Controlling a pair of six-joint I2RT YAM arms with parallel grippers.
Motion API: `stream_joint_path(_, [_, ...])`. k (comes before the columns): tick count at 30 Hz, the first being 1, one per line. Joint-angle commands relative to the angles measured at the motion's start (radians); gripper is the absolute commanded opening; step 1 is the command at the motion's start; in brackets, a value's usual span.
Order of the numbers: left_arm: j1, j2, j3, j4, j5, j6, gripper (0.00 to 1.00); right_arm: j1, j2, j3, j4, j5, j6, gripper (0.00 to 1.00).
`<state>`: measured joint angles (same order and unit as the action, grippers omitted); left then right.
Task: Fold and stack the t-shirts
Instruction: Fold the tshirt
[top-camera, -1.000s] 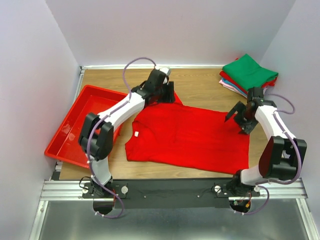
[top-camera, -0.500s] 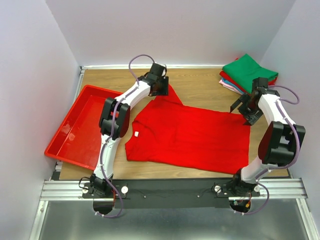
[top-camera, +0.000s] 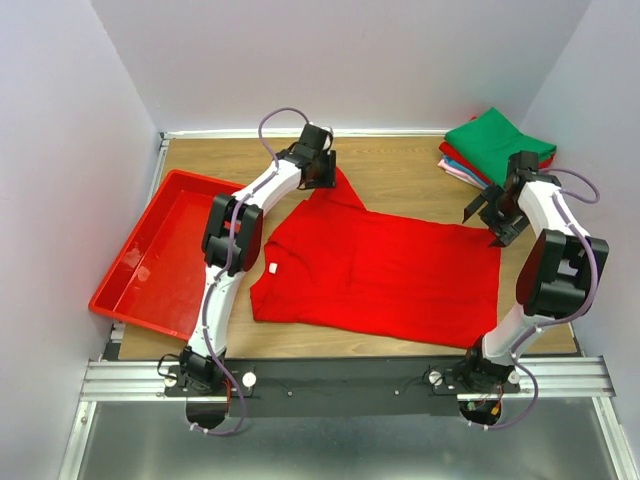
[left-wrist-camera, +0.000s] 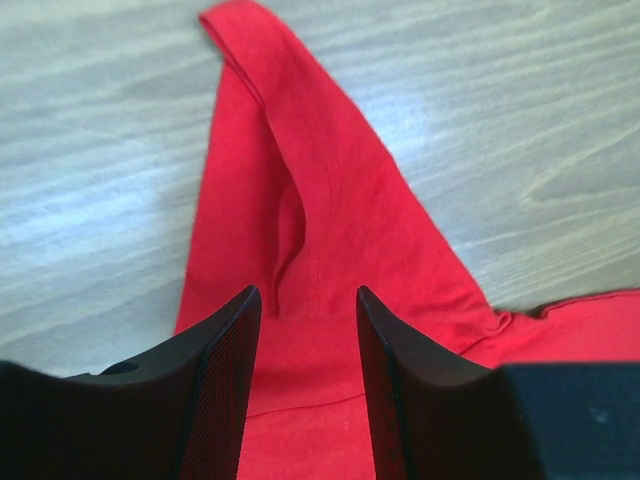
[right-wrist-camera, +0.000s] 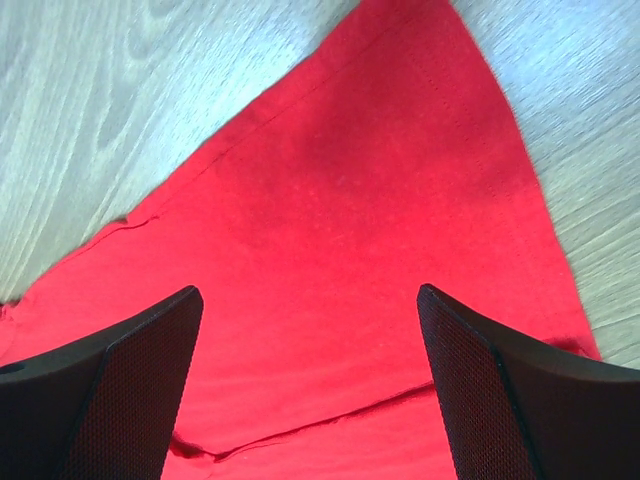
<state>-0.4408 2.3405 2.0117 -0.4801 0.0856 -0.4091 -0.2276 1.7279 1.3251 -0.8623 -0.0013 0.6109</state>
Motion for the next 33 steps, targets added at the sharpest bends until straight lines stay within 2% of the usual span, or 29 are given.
stream_joint_path(1, [-0.016, 0.017, -0.028, -0.008, 0.014, 0.009, 0.51, -0.021, 0.025, 0.019, -0.014, 0.007, -0.019, 0.95])
stream_joint_path(7, [-0.026, 0.042, -0.033, -0.025, -0.004, -0.004, 0.51, -0.042, 0.021, 0.011, -0.012, 0.007, -0.033, 0.95])
stream_joint_path(14, [-0.036, 0.069, -0.007, -0.037, -0.024, -0.016, 0.46, -0.064, 0.015, -0.001, -0.011, -0.025, -0.051, 0.95])
stream_joint_path(33, [-0.038, 0.037, -0.019, -0.032, -0.152, -0.059, 0.47, -0.085, 0.021, -0.015, -0.001, -0.043, -0.054, 0.95])
